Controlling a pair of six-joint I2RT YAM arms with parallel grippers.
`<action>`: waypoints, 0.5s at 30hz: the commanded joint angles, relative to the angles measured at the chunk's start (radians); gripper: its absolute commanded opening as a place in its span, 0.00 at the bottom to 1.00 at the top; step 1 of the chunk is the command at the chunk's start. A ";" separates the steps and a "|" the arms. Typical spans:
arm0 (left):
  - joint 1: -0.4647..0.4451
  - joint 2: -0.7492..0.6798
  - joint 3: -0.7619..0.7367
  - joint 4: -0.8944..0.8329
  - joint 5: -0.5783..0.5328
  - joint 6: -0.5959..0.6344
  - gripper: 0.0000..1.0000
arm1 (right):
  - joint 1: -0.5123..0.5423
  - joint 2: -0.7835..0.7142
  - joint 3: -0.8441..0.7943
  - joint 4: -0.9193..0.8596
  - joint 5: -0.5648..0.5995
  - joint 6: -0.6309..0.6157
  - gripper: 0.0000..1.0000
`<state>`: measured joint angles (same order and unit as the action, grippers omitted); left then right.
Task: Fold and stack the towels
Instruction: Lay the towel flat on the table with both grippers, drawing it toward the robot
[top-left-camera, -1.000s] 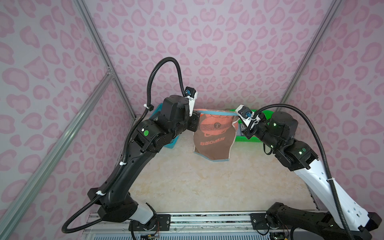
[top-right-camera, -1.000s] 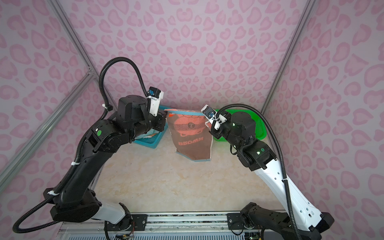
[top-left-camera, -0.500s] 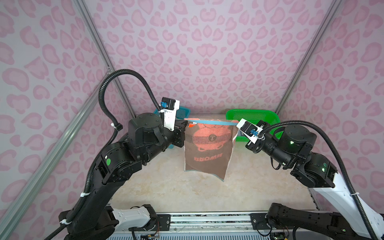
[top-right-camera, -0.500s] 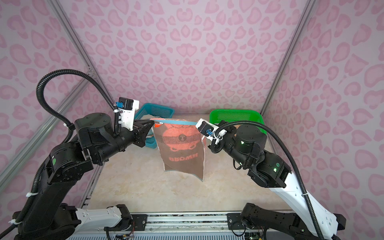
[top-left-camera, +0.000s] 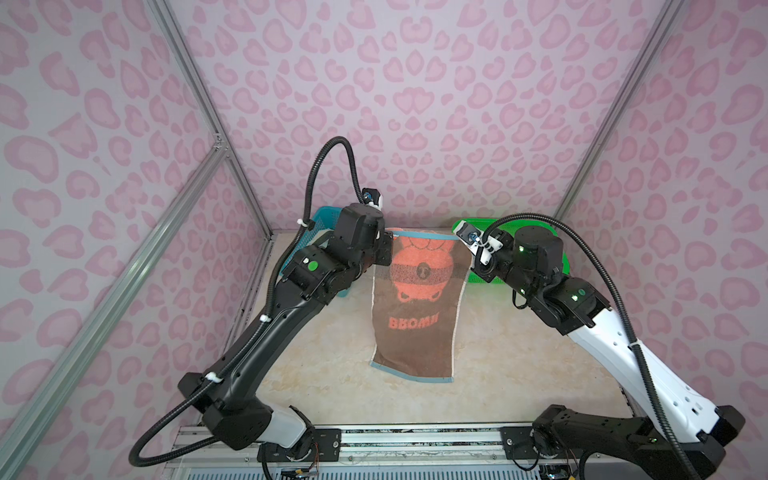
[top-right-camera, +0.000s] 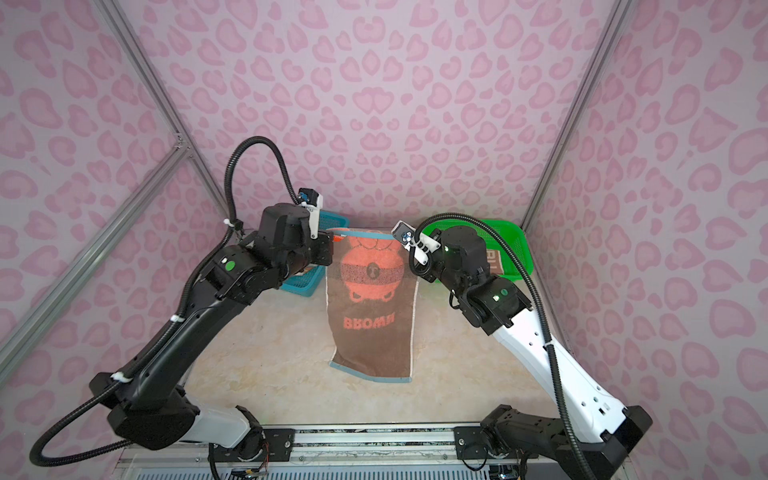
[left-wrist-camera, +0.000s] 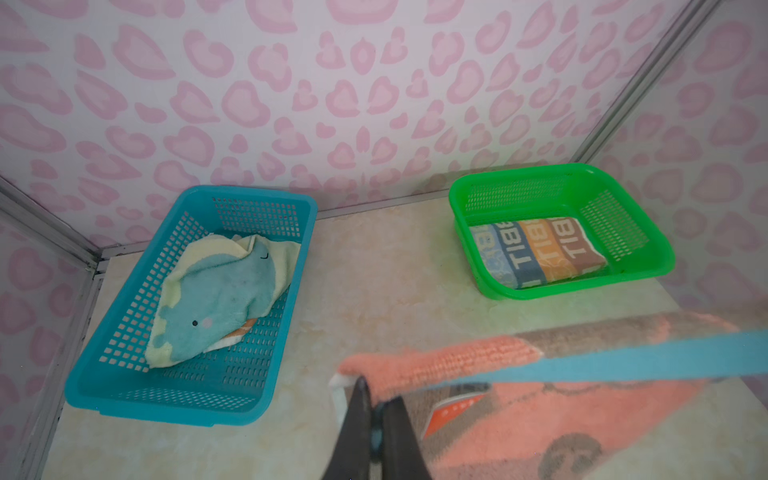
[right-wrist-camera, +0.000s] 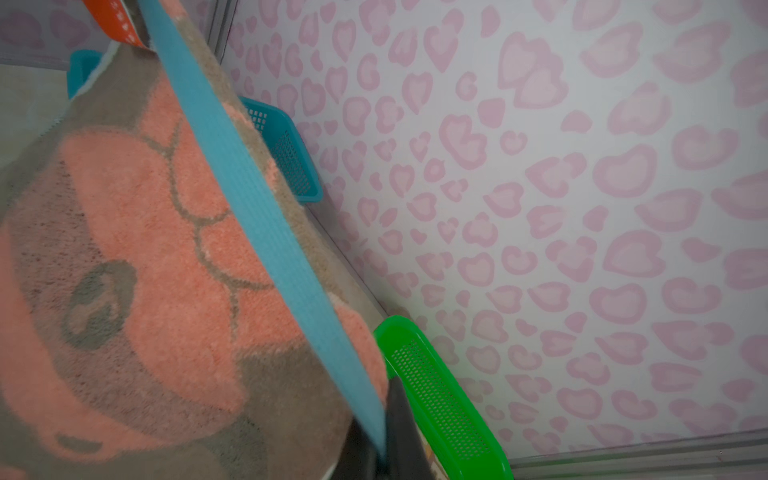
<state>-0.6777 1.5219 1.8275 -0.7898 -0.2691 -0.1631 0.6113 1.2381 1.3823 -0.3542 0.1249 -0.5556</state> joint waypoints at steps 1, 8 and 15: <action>0.066 0.118 0.025 0.040 -0.104 0.019 0.03 | -0.064 0.079 -0.017 0.078 -0.013 0.053 0.00; 0.117 0.355 0.080 0.098 -0.083 0.038 0.03 | -0.103 0.278 -0.082 0.192 -0.074 0.065 0.00; 0.129 0.471 0.089 0.097 -0.097 0.029 0.02 | -0.117 0.421 -0.098 0.236 -0.100 0.094 0.00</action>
<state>-0.5552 1.9713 1.9060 -0.7063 -0.2958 -0.1291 0.4988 1.6344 1.2953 -0.1562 0.0196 -0.4892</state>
